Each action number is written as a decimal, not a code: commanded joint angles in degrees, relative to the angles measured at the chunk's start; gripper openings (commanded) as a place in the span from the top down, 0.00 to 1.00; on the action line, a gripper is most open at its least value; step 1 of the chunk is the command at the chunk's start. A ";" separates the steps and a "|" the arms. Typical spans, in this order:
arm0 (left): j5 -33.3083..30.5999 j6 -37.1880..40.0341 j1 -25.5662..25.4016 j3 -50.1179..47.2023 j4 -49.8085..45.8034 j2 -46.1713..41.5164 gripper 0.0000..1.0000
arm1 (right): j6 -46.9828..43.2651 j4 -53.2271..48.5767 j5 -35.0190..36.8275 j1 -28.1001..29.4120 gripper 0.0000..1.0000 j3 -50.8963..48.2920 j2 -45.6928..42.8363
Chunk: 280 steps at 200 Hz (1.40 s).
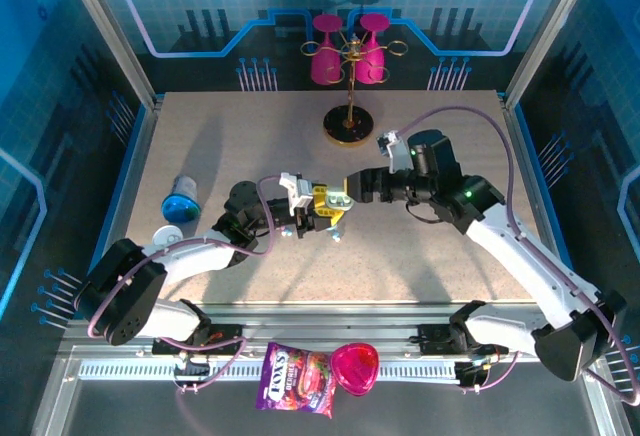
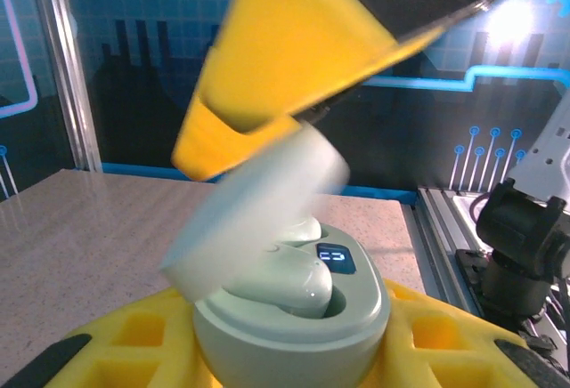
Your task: Insert the wireless bluetooth earbuds into the charging case
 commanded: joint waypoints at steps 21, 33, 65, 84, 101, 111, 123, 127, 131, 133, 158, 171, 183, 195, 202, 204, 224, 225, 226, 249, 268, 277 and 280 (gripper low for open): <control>-2.52 -2.42 0.17 0.31 6.68 1.99 0.88 | 5.57 5.36 -6.96 -1.63 0.21 -4.46 -4.17; -2.47 -2.56 0.17 0.31 7.55 2.16 0.89 | 11.66 11.78 -11.03 -3.13 0.22 -7.47 -4.85; -2.97 -2.84 0.17 0.54 10.00 2.28 0.89 | 34.03 39.01 -21.66 -4.64 0.28 -19.04 -4.02; -2.86 -3.02 0.18 1.00 10.59 2.53 0.89 | 41.13 50.08 -22.85 -4.19 0.31 -23.10 -2.98; -2.73 -3.19 0.18 1.30 11.17 3.02 0.89 | 43.98 54.39 -22.68 -3.35 0.33 -24.95 -1.79; -2.84 -3.33 0.15 1.36 11.75 3.49 0.89 | 45.43 56.86 -22.67 -2.56 0.36 -25.75 -0.98; -2.90 -3.45 0.19 1.36 12.20 3.70 0.89 | 47.57 60.43 -22.70 -1.77 0.41 -26.74 -0.14; -2.92 -3.54 0.20 1.30 12.27 3.77 0.89 | 48.31 61.70 -22.68 -1.55 0.43 -27.12 0.37; -2.91 -3.50 0.14 1.28 12.40 3.85 0.89 | 48.98 62.78 -22.68 -1.37 0.45 -27.36 0.71; -2.91 -3.54 0.15 1.28 12.38 3.88 0.89 | 49.30 63.28 -22.69 -1.28 0.46 -27.45 0.86; -2.93 -3.46 0.18 1.18 12.36 3.94 0.89 | 50.08 64.72 -22.61 -0.62 0.62 -27.94 1.63; -2.92 -3.46 0.17 1.10 12.36 3.69 0.89 | 49.21 63.35 -22.11 -0.68 0.71 -27.92 1.38; -2.91 -3.37 0.15 0.93 12.27 3.60 0.89 | 48.55 62.27 -21.68 -0.86 0.77 -27.83 1.08; -2.99 -3.16 0.16 0.85 11.81 3.42 0.86 | 48.35 61.98 -21.54 -1.22 0.82 -27.83 0.93; -3.07 -2.99 0.16 0.77 11.40 3.31 0.83 | 48.13 61.94 -21.45 -1.34 0.82 -27.88 0.89; -3.08 -2.95 0.13 0.75 11.25 3.26 0.82 | 48.05 61.93 -21.54 -1.41 0.82 -27.87 0.89; -3.88 -2.34 0.15 -0.14 10.47 2.83 0.63 | 46.41 60.43 -21.03 -2.33 0.82 -27.92 0.26; -3.96 -2.33 0.14 -0.22 10.44 2.81 0.61 | 46.30 60.26 -20.96 -2.41 0.82 -27.92 0.22; -4.00 -2.28 0.17 -0.26 10.42 2.81 0.60 | 46.10 60.13 -20.93 -2.49 0.82 -27.97 0.16; -6.55 -1.07 0.12 -2.57 9.25 2.20 0.38 | 40.15 53.10 -18.42 -5.11 0.82 -27.85 -1.12; -9.64 -0.48 0.18 -4.81 6.88 1.52 0.30 | 31.35 41.90 -13.35 -7.88 0.82 -26.00 -1.03; -10.78 -0.25 0.14 -5.57 4.96 0.99 0.26 | 26.68 35.99 -9.40 -8.91 0.82 -24.68 -0.20; -11.06 -0.10 0.13 -5.79 4.22 0.71 0.24 | 25.33 34.77 -7.93 -9.10 0.82 -24.28 0.16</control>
